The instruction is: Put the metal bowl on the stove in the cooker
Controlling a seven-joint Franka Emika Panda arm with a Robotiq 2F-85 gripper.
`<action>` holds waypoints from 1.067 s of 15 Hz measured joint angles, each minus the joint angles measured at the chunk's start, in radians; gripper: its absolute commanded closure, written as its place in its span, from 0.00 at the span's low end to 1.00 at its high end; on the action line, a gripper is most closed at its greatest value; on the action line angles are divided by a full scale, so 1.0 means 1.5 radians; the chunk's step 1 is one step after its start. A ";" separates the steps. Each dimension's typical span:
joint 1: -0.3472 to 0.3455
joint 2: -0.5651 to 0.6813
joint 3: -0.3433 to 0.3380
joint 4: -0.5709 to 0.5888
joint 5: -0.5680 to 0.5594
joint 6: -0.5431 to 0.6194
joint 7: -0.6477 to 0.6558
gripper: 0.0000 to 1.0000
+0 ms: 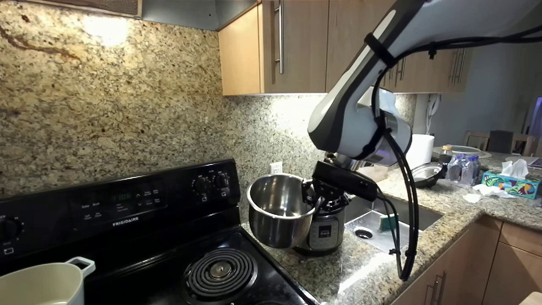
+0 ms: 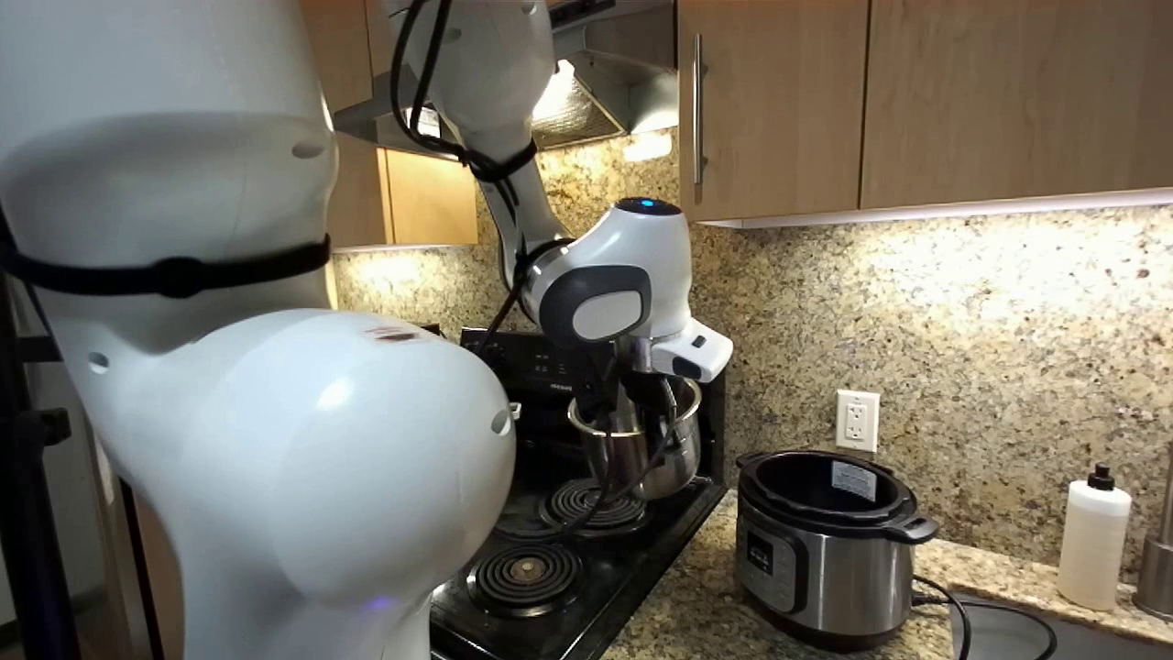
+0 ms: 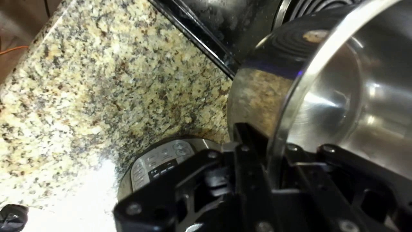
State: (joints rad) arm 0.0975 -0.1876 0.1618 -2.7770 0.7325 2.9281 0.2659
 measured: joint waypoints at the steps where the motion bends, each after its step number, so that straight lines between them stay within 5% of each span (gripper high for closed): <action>1: -0.005 -0.001 -0.005 0.003 -0.012 0.002 0.015 0.99; 11: -0.009 -0.029 -0.008 -0.009 -0.054 0.000 0.052 0.99; 16: -0.023 0.015 -0.059 0.035 -0.003 0.003 0.054 0.99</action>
State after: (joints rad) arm 0.0630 -0.1655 0.0735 -2.7249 0.7280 2.9321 0.3463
